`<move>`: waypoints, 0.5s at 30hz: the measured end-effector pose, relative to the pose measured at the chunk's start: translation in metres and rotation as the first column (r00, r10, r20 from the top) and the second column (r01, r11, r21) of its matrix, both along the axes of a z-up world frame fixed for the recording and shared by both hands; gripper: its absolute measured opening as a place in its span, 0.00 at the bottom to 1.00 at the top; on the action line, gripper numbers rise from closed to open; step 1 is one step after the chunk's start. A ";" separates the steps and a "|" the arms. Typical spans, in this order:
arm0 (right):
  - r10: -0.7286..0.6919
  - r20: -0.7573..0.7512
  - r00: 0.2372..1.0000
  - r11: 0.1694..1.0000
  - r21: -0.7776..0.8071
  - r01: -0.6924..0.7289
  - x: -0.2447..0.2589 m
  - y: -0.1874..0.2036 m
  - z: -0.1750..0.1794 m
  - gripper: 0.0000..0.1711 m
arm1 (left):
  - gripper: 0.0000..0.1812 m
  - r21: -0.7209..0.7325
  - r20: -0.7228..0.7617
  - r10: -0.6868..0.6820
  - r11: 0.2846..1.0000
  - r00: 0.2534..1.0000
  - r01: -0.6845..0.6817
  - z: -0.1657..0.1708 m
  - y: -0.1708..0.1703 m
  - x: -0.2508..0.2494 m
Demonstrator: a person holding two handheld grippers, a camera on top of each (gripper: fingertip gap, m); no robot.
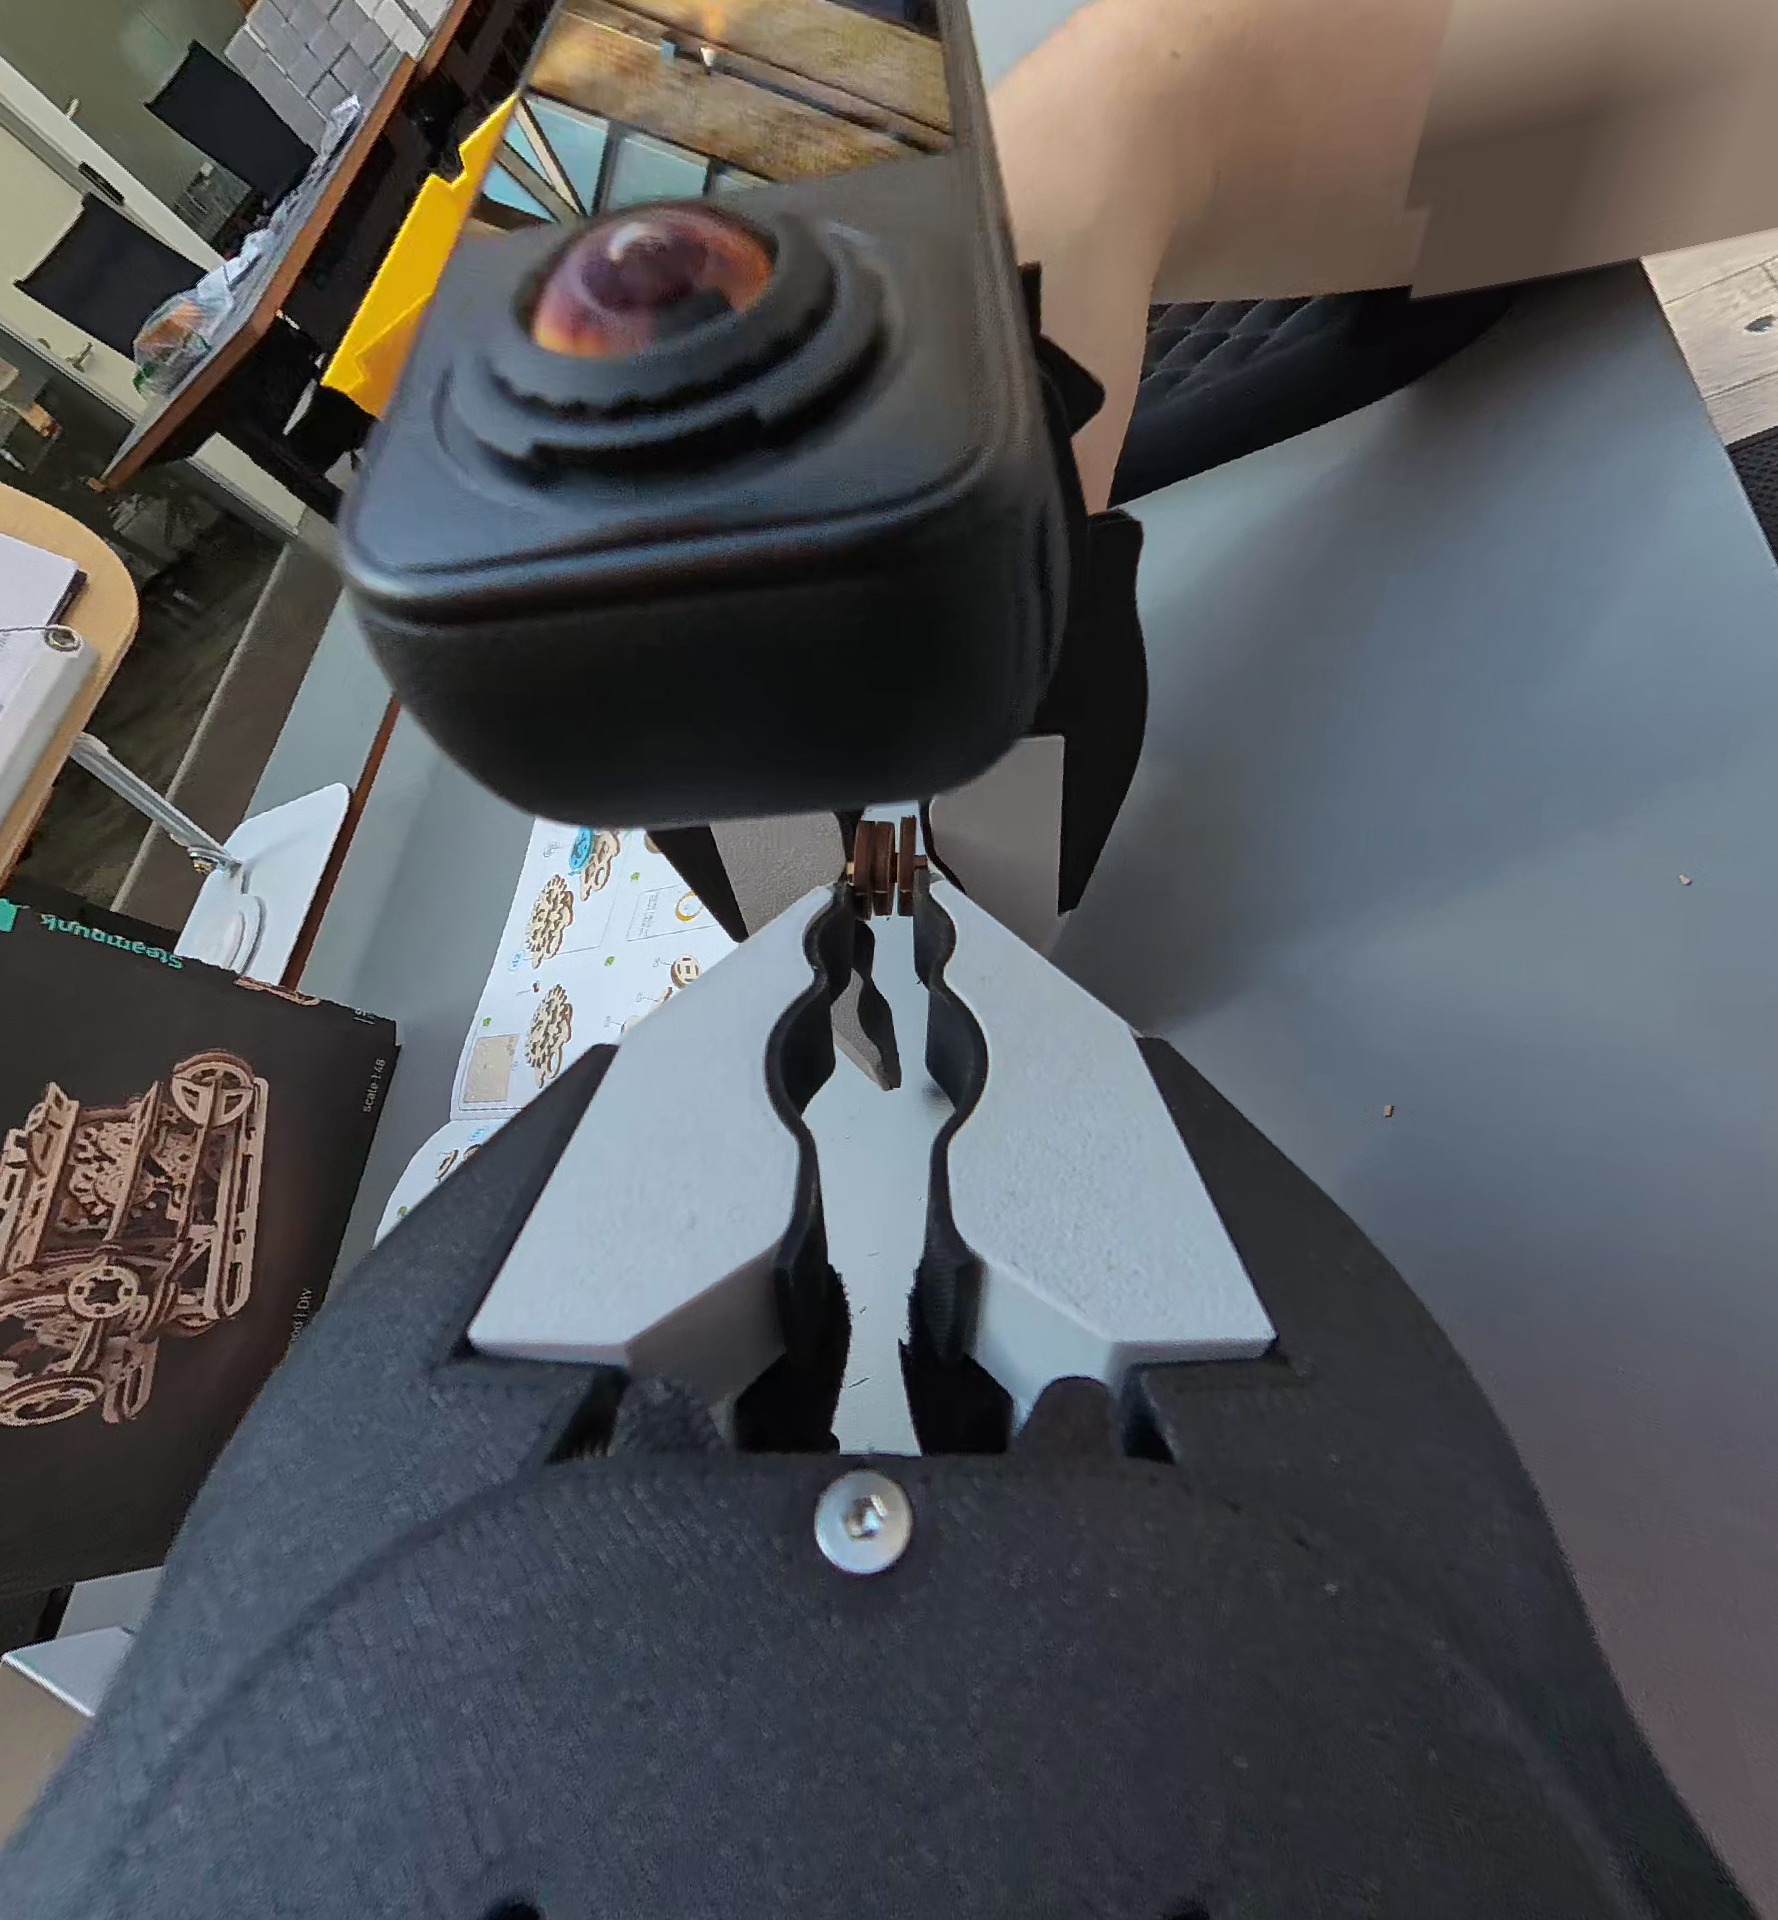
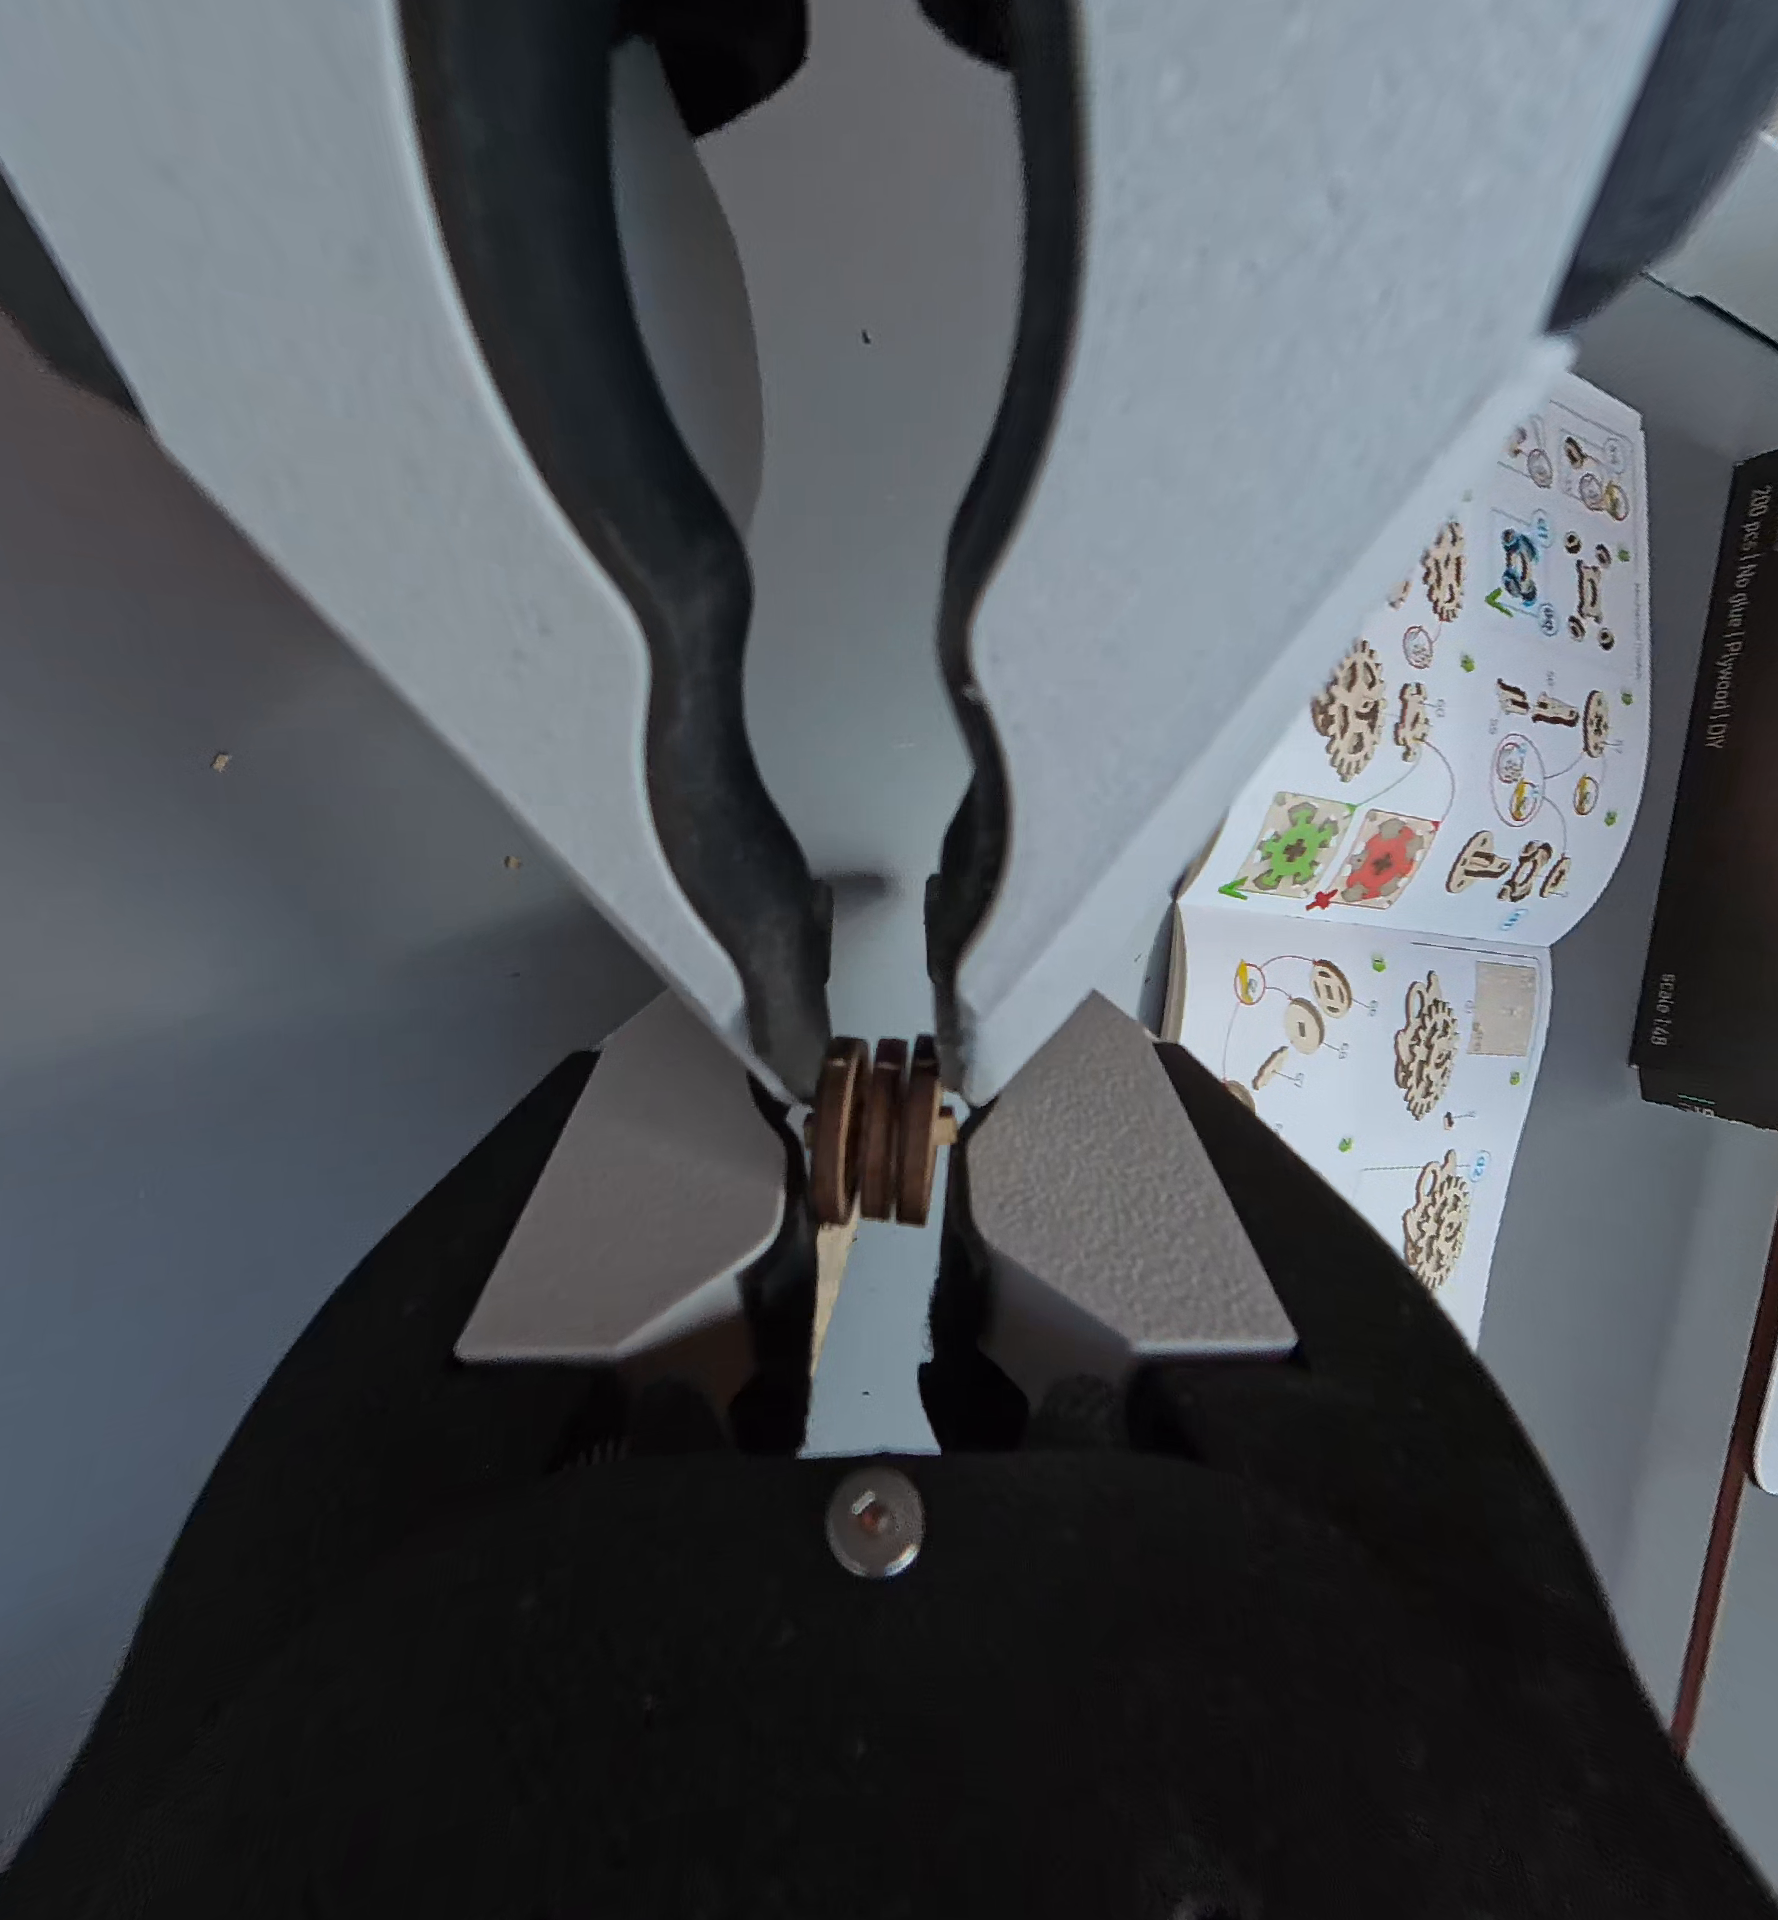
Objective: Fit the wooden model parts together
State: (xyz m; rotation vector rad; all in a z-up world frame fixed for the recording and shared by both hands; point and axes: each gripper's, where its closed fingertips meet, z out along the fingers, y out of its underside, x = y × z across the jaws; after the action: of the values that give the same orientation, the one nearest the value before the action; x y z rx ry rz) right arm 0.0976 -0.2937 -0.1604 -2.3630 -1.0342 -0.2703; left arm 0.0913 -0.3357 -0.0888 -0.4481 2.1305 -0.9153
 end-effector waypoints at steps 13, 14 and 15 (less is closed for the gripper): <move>-0.011 0.081 0.997 1.000 0.006 0.011 0.004 0.002 -0.001 0.06 | 0.05 -0.039 -0.031 -0.022 0.999 0.999 0.021 0.001 0.000 -0.003; -0.018 0.079 0.997 1.000 0.009 0.018 0.004 0.003 -0.001 0.06 | 0.05 -0.035 -0.029 -0.021 0.999 0.999 0.020 0.001 0.000 -0.003; -0.021 0.075 0.997 1.000 0.010 0.020 0.004 0.003 -0.001 0.06 | 0.05 -0.036 -0.030 -0.021 0.999 0.999 0.020 0.001 0.001 -0.003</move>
State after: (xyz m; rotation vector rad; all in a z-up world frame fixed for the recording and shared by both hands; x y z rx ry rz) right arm 0.1014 -0.2905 -0.1614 -2.3725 -1.0413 -0.3741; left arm 0.0884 -0.3350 -0.0875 -0.4618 2.1530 -0.9647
